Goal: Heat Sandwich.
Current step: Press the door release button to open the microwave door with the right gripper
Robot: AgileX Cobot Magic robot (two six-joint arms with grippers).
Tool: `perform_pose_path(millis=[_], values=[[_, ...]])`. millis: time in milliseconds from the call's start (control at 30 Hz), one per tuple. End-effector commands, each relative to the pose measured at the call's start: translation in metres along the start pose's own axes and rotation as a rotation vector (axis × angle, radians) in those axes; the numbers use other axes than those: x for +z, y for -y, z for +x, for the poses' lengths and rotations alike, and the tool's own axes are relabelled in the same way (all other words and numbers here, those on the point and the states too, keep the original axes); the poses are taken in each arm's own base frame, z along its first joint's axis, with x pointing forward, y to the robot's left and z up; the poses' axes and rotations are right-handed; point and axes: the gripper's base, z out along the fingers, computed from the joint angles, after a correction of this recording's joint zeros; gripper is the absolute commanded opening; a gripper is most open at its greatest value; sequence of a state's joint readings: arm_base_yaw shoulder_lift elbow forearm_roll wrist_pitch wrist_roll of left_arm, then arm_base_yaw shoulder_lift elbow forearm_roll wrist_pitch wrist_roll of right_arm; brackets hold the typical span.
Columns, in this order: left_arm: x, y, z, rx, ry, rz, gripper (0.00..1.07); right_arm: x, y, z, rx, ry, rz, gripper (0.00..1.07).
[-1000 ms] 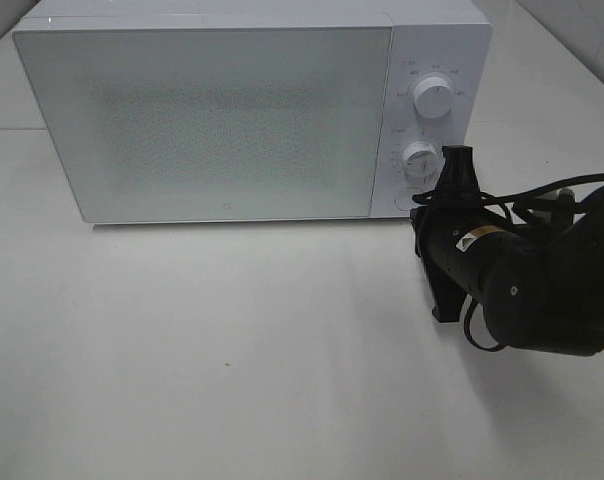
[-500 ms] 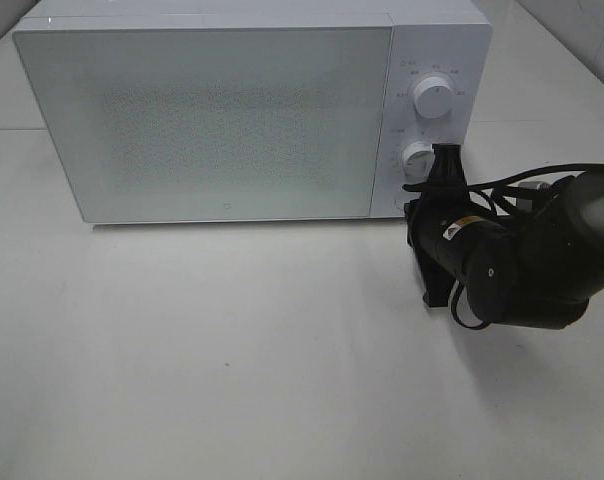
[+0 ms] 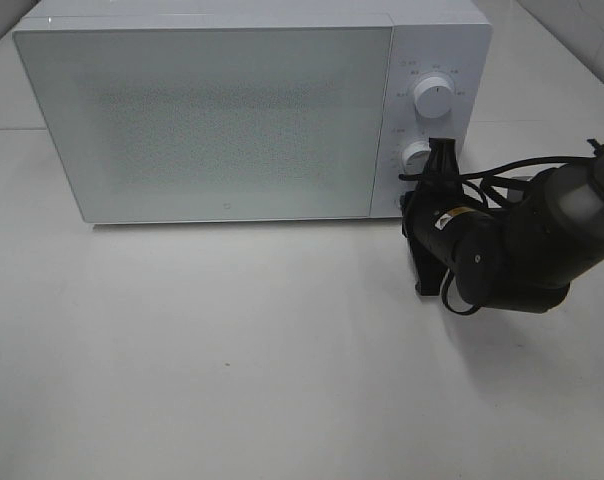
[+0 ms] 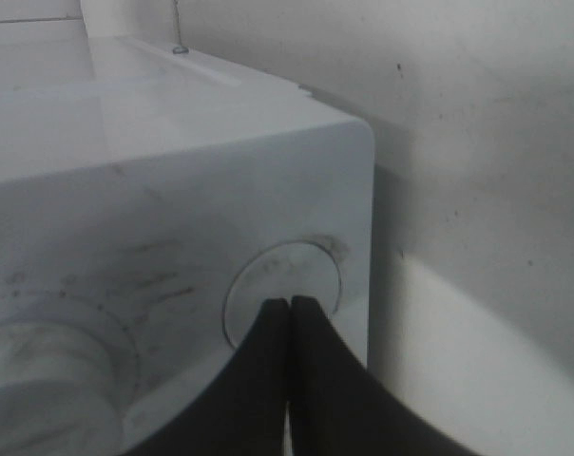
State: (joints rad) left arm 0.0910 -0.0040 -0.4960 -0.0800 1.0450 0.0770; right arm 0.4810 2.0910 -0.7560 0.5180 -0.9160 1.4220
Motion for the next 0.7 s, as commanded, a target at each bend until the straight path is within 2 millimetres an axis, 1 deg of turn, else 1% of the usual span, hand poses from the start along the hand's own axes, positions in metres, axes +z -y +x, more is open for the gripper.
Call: perform_pose_path(millis=[33,133,367,633,700], values=[[-0.003,0.001,0.002,-0.008,0.033,0.002,0.98,0.004,-0.004,-0.002,0.002,0.006,-0.019,0.0],[-0.003,0.001,0.002,-0.008,0.033,0.002,0.98,0.005,-0.007,-0.002,-0.015,0.012,-0.055,0.0],[-0.003,0.001,0.002,-0.008,0.033,0.002,0.98,0.005,-0.008,-0.004,-0.006,0.031,-0.066,0.0],[-0.003,0.001,0.002,-0.008,0.033,0.002,0.98,0.012,-0.017,0.001,0.001,0.027,-0.105,0.0],[-0.003,0.001,0.002,-0.008,0.033,0.002,0.98,0.014,-0.02,-0.001,0.004,0.046,-0.152,0.0]])
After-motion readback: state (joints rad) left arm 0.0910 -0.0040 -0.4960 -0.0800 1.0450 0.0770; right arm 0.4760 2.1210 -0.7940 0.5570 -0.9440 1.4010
